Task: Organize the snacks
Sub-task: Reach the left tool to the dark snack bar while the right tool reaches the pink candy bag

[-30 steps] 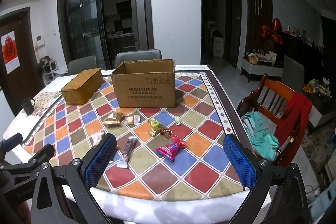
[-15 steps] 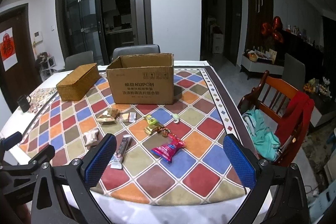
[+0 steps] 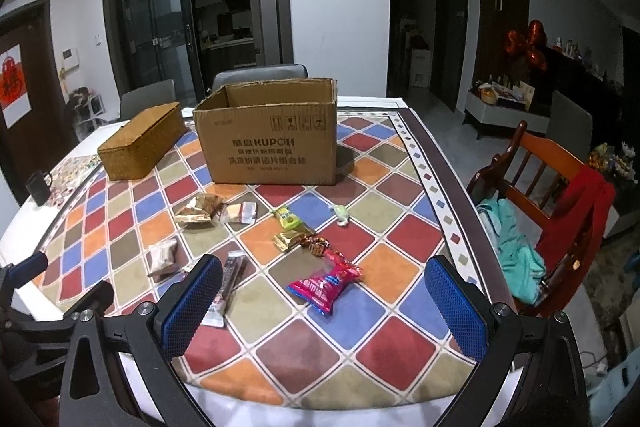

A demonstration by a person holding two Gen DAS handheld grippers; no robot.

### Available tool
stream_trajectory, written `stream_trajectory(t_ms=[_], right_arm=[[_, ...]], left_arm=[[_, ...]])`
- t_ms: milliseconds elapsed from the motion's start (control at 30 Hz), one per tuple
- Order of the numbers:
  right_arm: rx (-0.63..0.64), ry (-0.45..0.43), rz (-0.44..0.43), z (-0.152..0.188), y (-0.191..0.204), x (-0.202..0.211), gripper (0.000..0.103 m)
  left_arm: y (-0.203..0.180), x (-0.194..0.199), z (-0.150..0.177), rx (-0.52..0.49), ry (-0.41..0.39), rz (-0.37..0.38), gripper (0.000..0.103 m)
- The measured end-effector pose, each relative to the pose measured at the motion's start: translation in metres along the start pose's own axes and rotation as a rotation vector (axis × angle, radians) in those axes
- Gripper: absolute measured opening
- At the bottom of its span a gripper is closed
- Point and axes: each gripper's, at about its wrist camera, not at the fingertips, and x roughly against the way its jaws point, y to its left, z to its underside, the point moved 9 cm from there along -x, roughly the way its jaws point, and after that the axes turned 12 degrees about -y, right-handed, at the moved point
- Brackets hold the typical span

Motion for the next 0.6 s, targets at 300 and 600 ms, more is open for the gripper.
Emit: stream_trajectory(t_ms=[300,600], right_arm=[[-0.007,0.046,-0.001,0.010,0.000,-0.026,0.102],[-0.015,0.093,0.011,0.024,-0.009,-0.053,0.100]], left_arm=[[-0.021,-0.026,0.005,-0.031,0.031,0.033,0.103],[-0.044,-0.052,0.016,-0.054,0.060,0.076,0.100]])
